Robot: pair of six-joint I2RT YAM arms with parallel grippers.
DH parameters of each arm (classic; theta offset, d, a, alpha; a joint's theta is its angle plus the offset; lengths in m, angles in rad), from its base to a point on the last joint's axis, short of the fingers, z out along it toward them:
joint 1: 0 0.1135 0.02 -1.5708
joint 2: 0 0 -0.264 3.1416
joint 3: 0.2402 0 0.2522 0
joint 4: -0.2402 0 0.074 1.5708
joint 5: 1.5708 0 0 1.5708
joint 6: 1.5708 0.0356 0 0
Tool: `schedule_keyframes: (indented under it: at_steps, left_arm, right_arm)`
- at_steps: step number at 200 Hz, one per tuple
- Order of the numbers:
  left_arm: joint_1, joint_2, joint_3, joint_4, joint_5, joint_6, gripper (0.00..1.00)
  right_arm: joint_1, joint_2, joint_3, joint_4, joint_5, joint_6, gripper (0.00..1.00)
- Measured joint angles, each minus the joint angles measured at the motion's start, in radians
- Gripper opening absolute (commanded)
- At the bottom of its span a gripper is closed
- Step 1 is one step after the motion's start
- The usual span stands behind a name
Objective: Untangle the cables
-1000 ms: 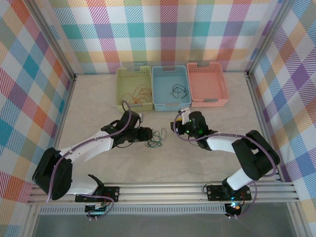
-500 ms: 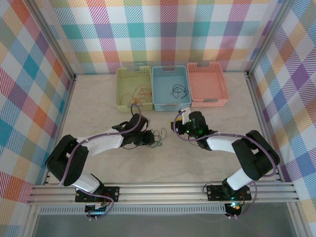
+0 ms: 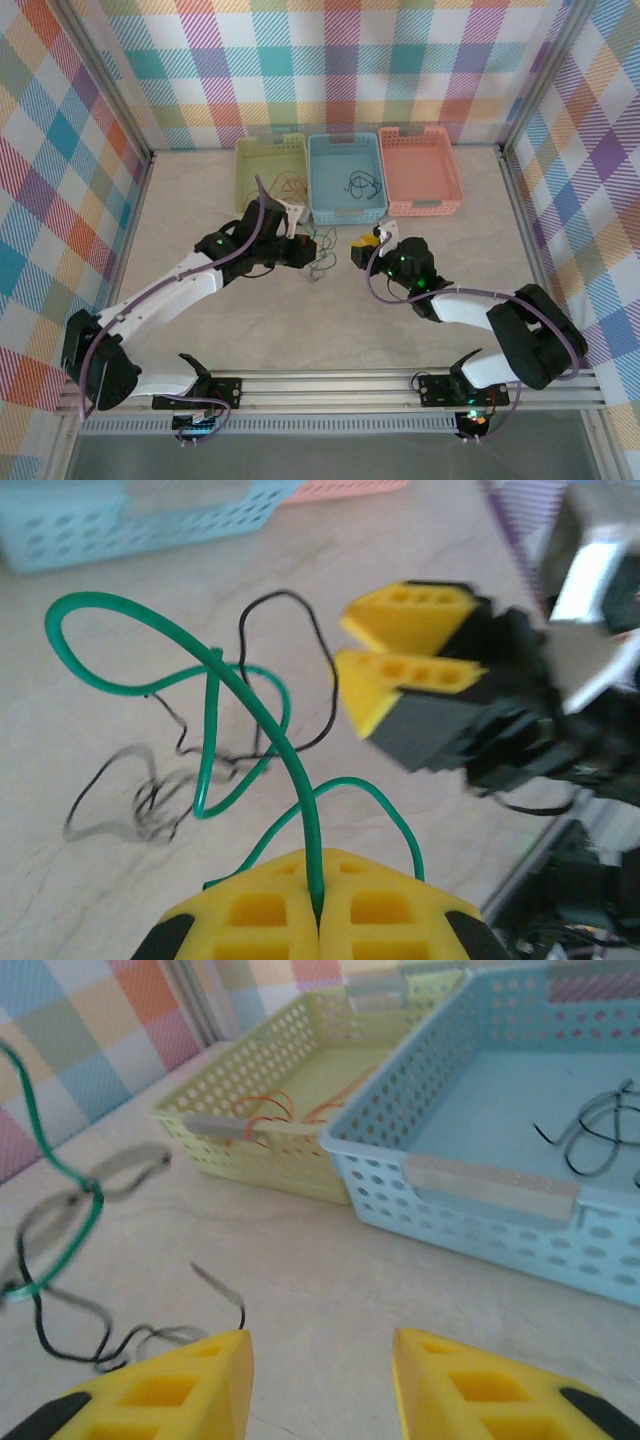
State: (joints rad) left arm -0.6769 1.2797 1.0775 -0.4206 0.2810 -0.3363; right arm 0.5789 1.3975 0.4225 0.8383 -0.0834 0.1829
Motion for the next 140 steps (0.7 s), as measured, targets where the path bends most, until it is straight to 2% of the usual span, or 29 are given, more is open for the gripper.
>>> schedule_keyframes:
  at_steps: [38,72,114,140]
  left_arm:
    - [-0.001,-0.029,-0.054,0.013,0.059,0.047,0.00]
    - [-0.002,-0.029,-0.089,0.008,0.066,0.076,0.00]
    - [-0.002,-0.029,-0.123,0.066,0.083,0.093,0.00]
    - [-0.002,-0.031,-0.163,0.098,0.096,0.095,0.00]
  right_arm:
    - [0.026,-0.018,-0.057,0.139,-0.073,-0.030,0.50]
    - [0.030,-0.042,-0.063,0.209,-0.123,-0.037,0.52]
    - [0.030,-0.047,-0.063,0.231,-0.175,-0.043,0.55]
    - [0.037,0.000,-0.048,0.235,-0.233,-0.043,0.56]
